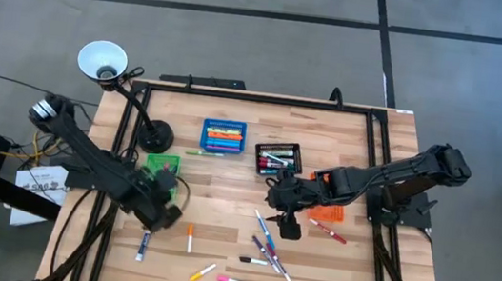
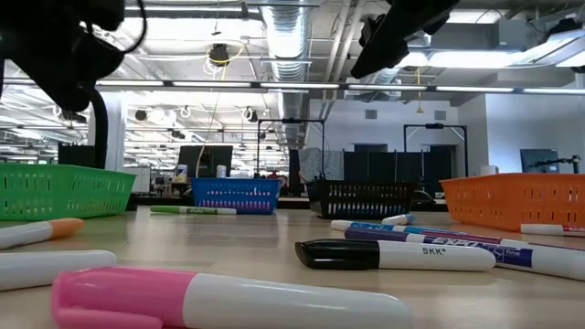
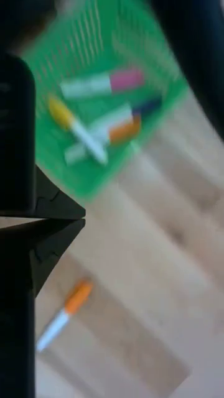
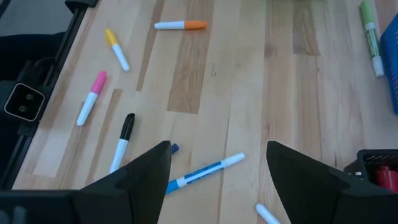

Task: Pick & Place Markers
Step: Put the orange highlighter pen into the green basket

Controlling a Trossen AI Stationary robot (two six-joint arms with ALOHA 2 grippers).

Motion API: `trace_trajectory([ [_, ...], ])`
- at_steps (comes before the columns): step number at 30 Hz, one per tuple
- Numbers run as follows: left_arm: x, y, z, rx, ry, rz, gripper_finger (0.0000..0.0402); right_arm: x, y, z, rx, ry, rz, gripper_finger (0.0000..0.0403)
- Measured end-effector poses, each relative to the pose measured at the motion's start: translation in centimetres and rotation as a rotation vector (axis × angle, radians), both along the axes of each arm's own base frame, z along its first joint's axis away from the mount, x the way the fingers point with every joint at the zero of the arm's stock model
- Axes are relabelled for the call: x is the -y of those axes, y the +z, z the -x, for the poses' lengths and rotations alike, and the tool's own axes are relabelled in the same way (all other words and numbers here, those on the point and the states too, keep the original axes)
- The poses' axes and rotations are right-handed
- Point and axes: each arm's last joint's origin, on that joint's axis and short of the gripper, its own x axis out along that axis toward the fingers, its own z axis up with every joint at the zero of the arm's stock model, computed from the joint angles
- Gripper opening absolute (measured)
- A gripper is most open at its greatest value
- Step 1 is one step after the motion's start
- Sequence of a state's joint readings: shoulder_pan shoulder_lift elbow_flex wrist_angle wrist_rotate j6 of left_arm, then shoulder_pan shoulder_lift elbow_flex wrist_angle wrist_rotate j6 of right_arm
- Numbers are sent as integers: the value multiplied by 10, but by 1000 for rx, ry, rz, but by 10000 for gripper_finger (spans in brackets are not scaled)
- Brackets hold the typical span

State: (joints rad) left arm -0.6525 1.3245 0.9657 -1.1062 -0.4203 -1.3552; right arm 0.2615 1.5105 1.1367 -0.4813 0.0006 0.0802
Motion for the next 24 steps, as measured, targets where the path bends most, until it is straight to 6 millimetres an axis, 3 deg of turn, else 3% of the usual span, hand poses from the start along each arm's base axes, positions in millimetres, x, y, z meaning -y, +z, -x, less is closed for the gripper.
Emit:
trace_trajectory([
  [5,-13,1,17,66,14,48,5,-1,0,0,-6,-50,-46,255],
  [12,14,-25,-21,292,-222,278,12,-8,1,1,-4,-62,-73,255],
  [16,24,-56,-37,162,-244,362,44,-16,2,2,20,-38,-82,255],
  [20,26,-87,-46,-19,-153,483,83,-23,4,3,34,-13,-88,255],
  [24,28,-99,-52,-44,-129,518,108,-28,4,4,37,15,-77,255],
])
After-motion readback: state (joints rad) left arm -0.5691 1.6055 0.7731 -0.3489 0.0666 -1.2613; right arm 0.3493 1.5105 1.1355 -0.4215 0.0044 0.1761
